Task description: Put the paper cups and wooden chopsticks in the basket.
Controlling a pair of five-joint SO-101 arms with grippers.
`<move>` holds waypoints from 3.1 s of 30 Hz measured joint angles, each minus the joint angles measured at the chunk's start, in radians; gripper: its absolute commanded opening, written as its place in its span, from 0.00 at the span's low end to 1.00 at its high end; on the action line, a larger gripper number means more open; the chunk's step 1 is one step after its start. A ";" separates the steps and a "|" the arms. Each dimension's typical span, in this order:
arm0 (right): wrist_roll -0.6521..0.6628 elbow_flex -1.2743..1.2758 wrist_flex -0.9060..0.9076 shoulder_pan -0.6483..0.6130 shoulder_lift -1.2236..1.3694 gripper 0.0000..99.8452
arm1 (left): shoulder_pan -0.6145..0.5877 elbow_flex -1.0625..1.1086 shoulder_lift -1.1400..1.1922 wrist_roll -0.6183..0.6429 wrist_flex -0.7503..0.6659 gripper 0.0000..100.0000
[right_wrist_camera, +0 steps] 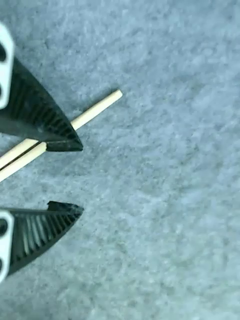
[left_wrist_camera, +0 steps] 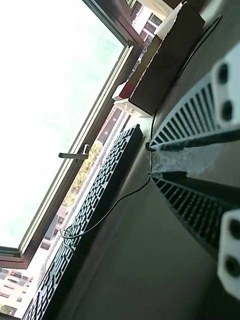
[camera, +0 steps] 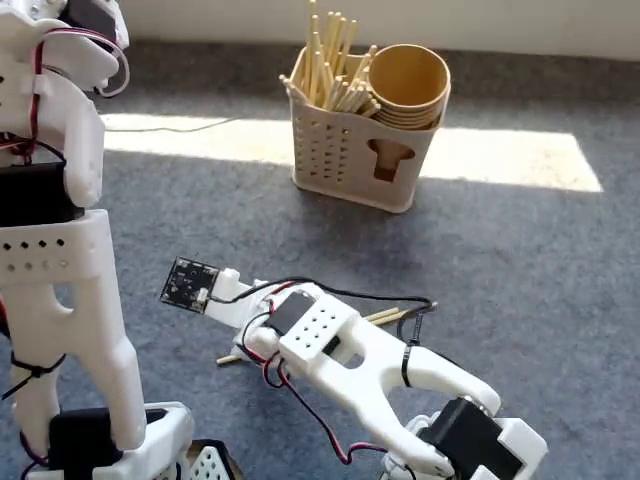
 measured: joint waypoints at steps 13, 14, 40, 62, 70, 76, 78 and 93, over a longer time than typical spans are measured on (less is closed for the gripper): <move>0.000 -0.015 -0.002 -0.078 0.153 0.17 | 0.000 0.000 0.000 0.000 0.002 0.09; 0.000 -0.021 -0.003 -0.078 0.164 0.17 | 0.000 0.000 0.000 0.000 0.002 0.09; 0.002 -0.034 -0.057 0.068 0.169 0.00 | 0.000 0.000 0.000 0.000 0.002 0.09; -0.218 0.063 -0.063 0.298 -0.402 0.00 | 0.000 0.000 0.000 0.000 0.002 0.09; -0.420 0.063 -0.063 0.342 -0.506 0.01 | 0.000 0.000 0.000 0.000 0.002 0.09; -0.503 0.063 -0.063 0.345 -0.591 0.01 | 0.021 0.000 0.000 0.000 0.002 0.09; -0.508 0.063 -0.063 0.358 -0.612 0.01 | 0.020 0.000 0.000 0.000 0.002 0.09; -0.512 0.063 -0.557 0.506 -0.652 0.01 | 0.018 0.000 0.000 0.000 0.002 0.09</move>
